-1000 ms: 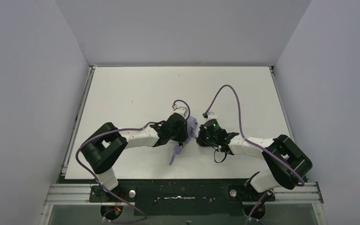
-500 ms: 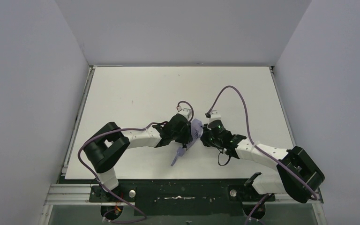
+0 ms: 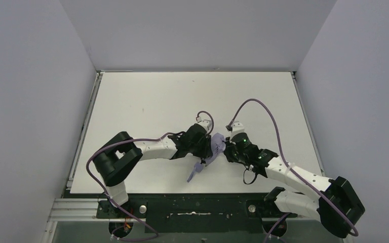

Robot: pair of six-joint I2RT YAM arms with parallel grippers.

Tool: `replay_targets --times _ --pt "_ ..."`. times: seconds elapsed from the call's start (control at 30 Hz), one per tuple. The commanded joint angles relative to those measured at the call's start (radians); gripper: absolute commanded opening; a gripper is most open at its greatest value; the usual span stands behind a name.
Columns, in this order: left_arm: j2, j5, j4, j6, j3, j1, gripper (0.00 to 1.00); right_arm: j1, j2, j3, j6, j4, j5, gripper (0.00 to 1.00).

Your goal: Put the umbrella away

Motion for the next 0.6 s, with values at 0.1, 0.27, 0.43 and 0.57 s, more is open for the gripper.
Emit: replay_targets --times 0.1,0.27,0.43,0.57 --pt "0.091 -0.192 -0.371 0.086 -0.061 0.037 0.00 -0.005 -0.142 0.025 -0.067 0.046 0.121 0.00" --pt "0.088 -0.164 -0.338 0.129 -0.072 0.027 0.00 -0.010 -0.098 0.015 -0.108 0.148 0.128 0.00" --pt "0.087 -0.163 -0.339 0.152 -0.072 0.016 0.00 -0.044 -0.051 0.022 -0.164 0.254 0.127 0.00" --pt "0.090 -0.150 -0.336 0.158 -0.071 0.013 0.00 -0.075 -0.016 0.039 -0.248 0.302 0.070 0.00"
